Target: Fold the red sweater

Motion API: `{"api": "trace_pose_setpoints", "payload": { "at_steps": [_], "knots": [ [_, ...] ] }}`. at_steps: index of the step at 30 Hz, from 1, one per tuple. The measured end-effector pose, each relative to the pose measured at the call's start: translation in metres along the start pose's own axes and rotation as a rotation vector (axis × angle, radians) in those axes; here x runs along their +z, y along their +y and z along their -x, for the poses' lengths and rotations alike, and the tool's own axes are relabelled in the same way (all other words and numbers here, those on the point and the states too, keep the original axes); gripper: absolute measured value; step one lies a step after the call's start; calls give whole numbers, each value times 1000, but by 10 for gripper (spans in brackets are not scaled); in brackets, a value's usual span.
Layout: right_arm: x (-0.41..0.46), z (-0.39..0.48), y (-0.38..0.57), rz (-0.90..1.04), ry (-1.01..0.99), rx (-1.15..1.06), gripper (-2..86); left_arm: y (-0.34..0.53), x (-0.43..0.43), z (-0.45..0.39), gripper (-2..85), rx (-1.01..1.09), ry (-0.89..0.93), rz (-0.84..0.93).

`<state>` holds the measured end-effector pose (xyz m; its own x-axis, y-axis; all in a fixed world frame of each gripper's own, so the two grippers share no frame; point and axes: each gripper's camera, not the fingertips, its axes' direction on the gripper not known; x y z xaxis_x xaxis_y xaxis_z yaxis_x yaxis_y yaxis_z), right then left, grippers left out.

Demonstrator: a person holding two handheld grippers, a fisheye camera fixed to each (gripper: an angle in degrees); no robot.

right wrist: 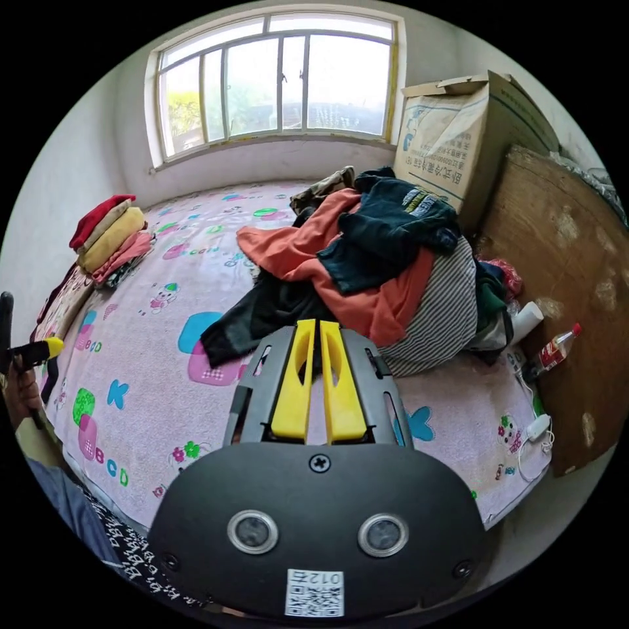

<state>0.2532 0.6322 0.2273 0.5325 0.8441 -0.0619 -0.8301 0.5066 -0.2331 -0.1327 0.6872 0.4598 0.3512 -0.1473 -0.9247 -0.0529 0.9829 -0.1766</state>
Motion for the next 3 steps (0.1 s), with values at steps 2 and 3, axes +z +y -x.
{"api": "trace_pose_setpoints", "payload": {
  "at_steps": [2,3],
  "knots": [
    [-2,-39,-25,-18,6,7,46,0,16,-10,-2,-13,-23,6],
    [-1,-63,-42,-24,11,13,62,1,26,-17,-2,-17,-41,12]
  ]
}}
